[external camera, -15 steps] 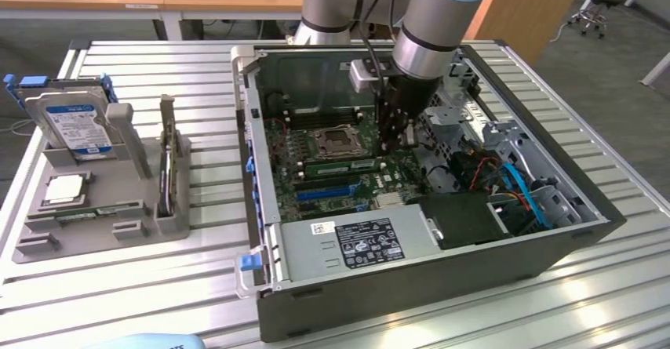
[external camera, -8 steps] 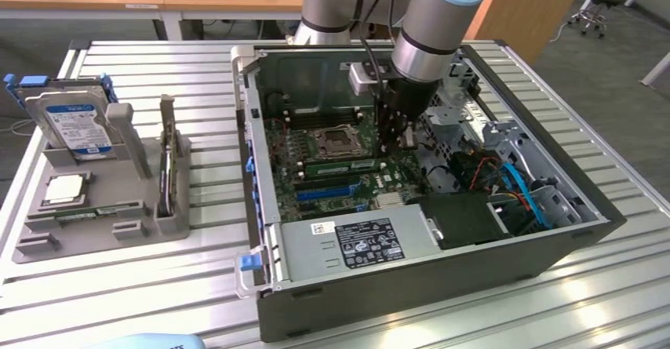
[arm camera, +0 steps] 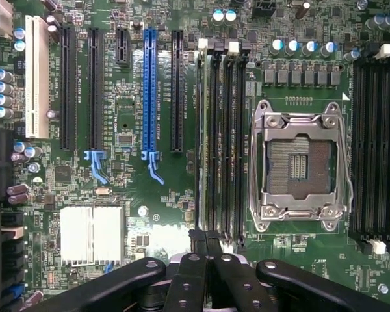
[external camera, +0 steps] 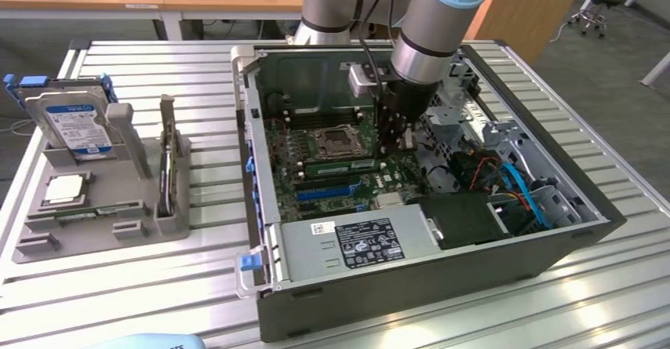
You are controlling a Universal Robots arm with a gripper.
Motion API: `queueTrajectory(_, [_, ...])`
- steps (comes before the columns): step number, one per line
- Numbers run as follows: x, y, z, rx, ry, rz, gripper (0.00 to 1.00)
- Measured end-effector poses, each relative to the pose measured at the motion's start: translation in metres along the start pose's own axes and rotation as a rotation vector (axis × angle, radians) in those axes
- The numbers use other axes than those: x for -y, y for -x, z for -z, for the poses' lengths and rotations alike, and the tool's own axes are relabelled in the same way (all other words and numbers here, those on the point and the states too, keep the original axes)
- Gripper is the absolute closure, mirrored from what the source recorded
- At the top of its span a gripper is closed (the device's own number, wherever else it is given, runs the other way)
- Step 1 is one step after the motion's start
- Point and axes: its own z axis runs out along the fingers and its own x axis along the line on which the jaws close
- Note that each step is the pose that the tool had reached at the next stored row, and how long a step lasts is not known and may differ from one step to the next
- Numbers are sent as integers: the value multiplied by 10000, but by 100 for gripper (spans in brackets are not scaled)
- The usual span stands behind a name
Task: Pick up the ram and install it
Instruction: 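Press down the ram until it locks into place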
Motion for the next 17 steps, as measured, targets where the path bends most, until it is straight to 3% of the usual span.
queueTrajectory(17, [0, 20, -21, 6, 1, 0, 90])
